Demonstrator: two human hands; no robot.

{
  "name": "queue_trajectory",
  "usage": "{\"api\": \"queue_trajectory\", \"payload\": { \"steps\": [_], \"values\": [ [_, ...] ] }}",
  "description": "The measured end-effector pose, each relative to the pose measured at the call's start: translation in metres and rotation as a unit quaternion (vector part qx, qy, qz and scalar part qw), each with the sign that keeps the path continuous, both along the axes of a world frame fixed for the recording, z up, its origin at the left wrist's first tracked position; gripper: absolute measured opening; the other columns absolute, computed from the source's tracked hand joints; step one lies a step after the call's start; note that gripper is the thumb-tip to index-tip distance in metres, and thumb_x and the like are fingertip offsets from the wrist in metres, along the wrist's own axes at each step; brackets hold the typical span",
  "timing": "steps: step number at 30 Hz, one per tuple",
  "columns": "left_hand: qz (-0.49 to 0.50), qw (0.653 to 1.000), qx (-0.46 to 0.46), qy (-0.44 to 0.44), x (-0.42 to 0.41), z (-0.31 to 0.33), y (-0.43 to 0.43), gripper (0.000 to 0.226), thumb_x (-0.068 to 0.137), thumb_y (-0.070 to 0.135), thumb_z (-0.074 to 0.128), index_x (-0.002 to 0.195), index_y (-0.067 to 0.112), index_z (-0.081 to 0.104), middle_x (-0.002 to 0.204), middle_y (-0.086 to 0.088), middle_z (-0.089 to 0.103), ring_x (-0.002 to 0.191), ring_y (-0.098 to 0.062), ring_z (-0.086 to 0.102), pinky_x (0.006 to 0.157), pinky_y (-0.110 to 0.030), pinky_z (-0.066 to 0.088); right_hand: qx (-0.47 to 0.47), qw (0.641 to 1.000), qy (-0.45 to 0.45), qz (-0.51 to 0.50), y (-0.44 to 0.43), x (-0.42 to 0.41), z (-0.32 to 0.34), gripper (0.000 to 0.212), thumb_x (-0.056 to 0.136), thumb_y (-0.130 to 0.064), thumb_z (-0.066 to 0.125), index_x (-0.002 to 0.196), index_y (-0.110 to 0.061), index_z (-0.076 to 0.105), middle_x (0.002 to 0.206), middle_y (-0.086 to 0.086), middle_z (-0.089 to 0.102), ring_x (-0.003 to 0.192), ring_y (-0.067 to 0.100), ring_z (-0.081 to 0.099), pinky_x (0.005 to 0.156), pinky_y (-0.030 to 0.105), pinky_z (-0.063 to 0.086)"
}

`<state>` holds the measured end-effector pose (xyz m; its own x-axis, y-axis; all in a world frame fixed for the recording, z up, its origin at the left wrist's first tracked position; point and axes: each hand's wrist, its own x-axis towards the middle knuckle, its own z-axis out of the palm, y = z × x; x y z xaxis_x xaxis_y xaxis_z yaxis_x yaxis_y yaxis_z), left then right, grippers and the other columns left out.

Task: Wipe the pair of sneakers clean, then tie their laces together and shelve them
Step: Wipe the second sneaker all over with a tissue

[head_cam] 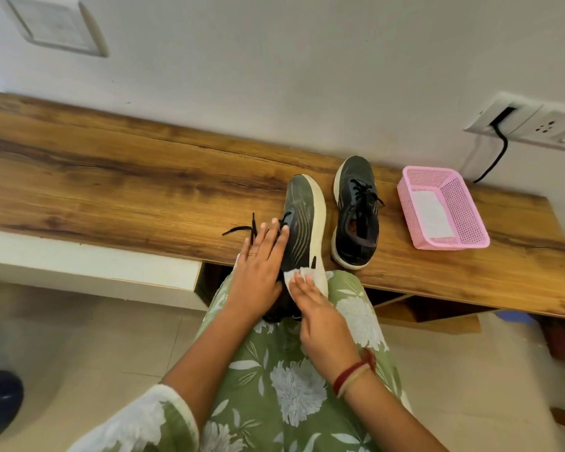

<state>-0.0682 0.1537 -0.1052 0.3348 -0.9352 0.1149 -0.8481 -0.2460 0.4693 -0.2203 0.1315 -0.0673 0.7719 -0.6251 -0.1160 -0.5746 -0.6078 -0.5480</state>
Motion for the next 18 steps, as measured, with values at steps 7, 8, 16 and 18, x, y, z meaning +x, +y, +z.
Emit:
{"api": "queue_trajectory", "payload": {
  "steps": [7,8,16,18],
  "values": [
    [-0.069,0.997,0.029,0.023,0.002,-0.009,-0.01,0.068,0.091,0.009,0.042,0.152,0.019,0.014,0.159,0.0,0.011,0.146,-0.011,0.006,0.12,-0.039,0.012,0.051,0.976,-0.114,-0.181,-0.039,0.01,0.019,0.046,0.091,0.006,0.041,0.134,-0.009,0.049,0.14,0.005,0.048,0.129,0.01,0.04,0.107,0.011,0.021],
    [-0.071,0.997,0.023,0.026,0.002,-0.01,-0.01,0.066,0.091,0.011,0.039,0.152,0.019,0.016,0.159,0.0,0.014,0.146,-0.013,0.01,0.119,-0.04,0.013,0.042,0.984,-0.086,-0.15,-0.041,0.017,0.017,0.048,0.091,0.006,0.04,0.137,-0.009,0.046,0.143,0.004,0.043,0.132,0.01,0.037,0.107,0.01,0.017],
    [-0.061,0.998,-0.003,0.013,0.005,-0.014,-0.01,0.07,0.09,0.006,0.048,0.152,0.015,0.016,0.159,-0.001,0.015,0.147,-0.015,0.013,0.116,-0.03,0.002,-0.005,1.0,-0.011,-0.028,0.001,-0.01,0.01,0.051,0.09,0.0,0.037,0.138,-0.015,0.045,0.144,-0.001,0.042,0.132,0.006,0.037,0.107,0.006,0.01],
    [-0.059,0.998,-0.004,0.028,0.004,-0.011,-0.01,0.073,0.09,0.007,0.049,0.152,0.014,0.013,0.159,-0.001,0.01,0.147,-0.012,0.007,0.117,-0.03,0.001,0.063,0.996,-0.045,-0.051,-0.005,-0.013,0.022,0.047,0.09,0.004,0.042,0.129,-0.018,0.056,0.131,-0.001,0.054,0.104,-0.013,0.049,0.095,0.001,0.03]
  ]
}}
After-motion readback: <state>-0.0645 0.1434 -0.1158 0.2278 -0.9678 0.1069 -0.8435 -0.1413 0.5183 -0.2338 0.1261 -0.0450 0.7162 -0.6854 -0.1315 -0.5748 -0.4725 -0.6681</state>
